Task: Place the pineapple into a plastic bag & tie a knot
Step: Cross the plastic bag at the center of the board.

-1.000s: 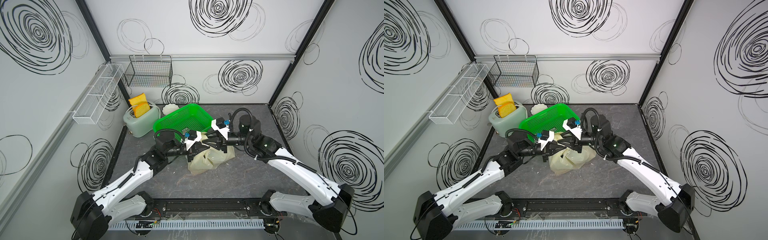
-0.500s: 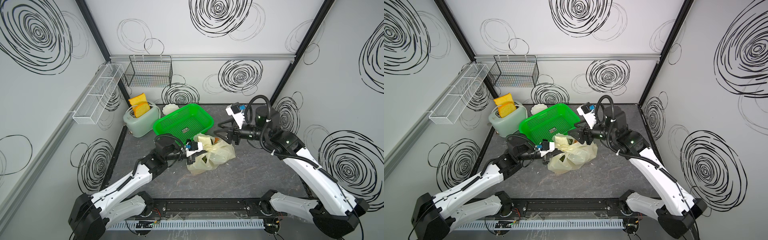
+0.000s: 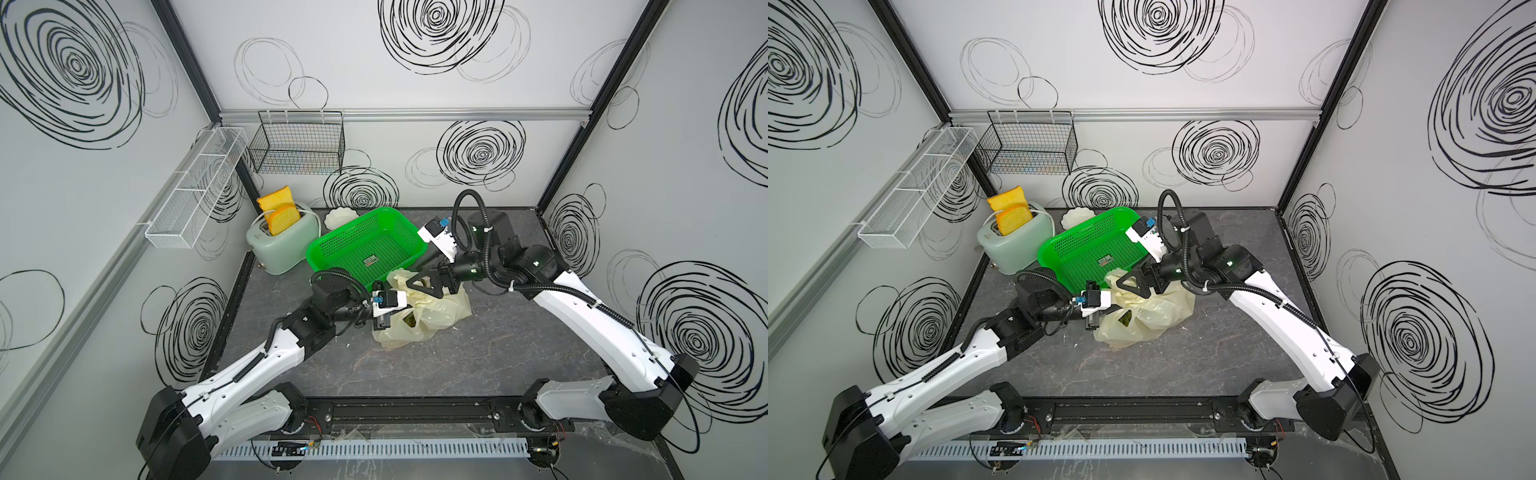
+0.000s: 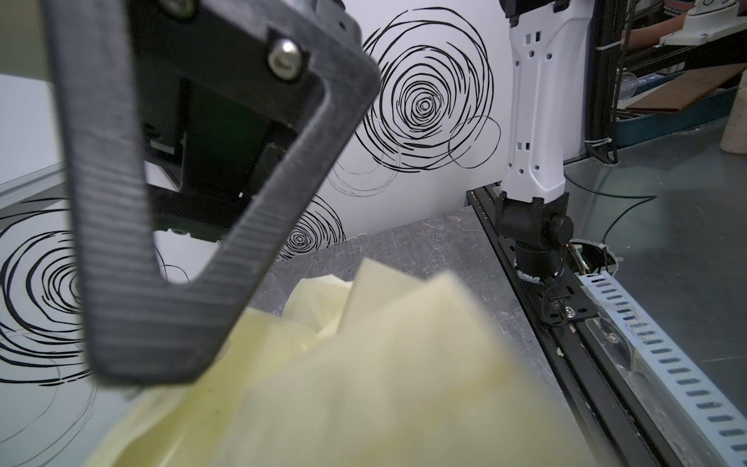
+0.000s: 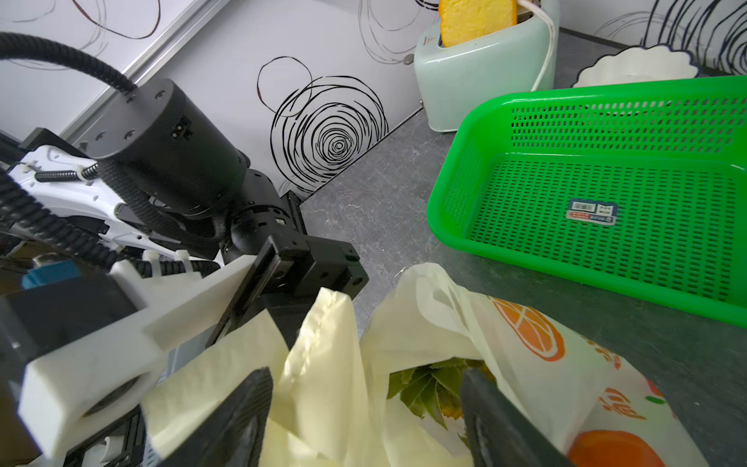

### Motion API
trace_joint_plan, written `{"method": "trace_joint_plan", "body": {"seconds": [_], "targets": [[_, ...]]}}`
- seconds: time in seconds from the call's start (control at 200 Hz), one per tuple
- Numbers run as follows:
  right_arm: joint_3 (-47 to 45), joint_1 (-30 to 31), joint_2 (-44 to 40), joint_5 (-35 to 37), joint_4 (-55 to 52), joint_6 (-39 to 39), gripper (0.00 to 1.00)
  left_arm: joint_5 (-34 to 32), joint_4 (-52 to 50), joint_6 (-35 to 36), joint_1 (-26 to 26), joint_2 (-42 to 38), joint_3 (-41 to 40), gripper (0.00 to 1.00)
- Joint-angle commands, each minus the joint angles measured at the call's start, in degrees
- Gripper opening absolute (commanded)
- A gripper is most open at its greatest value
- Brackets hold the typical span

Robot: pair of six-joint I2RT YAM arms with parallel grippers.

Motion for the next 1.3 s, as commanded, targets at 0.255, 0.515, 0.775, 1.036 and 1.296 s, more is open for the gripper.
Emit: {"method": "trace_joint_plan", "body": {"seconds": [0.255,0.515,0.775,1.036,1.296], "targets": [[1.7,0.8,1.8,-2.2,-1.6,-3.5,0.75,-0.5,1.6,0.2,-0.3,0.3,0.8,0.0],[1.3,0.8,1.9,-2.1,-0.9,-3.5,0.17,-2.7,2.4,-1.0,-0.3,0.0,0.5,0.0],[-1.2,0.6,0.9,-0.5,2.1,-2.0,0.0,-5.5,4.1,-7.2,-0.2,-1.0,-0.9,0.02],[-1.1,-0.1,1.8,1.4,2.5,-1.6,0.0,-8.0,2.8,-9.2,0.1,-5.6,-3.3,0.51],[-1.1,-0.4,2.3,1.8,2.3,-1.4,0.0,-11.8,-3.6,-7.0,1.1,-11.0,-3.0,0.76]]}}
